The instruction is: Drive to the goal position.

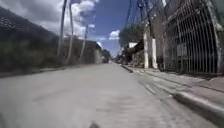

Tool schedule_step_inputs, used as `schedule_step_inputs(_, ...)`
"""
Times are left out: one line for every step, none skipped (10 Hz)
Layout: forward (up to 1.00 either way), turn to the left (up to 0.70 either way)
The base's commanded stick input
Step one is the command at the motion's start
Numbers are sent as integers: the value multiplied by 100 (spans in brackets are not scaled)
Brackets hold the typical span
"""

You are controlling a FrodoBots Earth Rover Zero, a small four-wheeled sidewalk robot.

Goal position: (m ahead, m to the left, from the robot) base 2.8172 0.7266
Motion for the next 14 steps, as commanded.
schedule_step_inputs(100, 0)
schedule_step_inputs(100, 0)
schedule_step_inputs(100, 0)
schedule_step_inputs(100, -1)
schedule_step_inputs(100, -8)
schedule_step_inputs(100, -28)
schedule_step_inputs(100, -40)
schedule_step_inputs(100, -40)
schedule_step_inputs(100, -40)
schedule_step_inputs(100, -33)
schedule_step_inputs(100, 0)
schedule_step_inputs(100, 0)
schedule_step_inputs(100, 0)
schedule_step_inputs(100, 0)
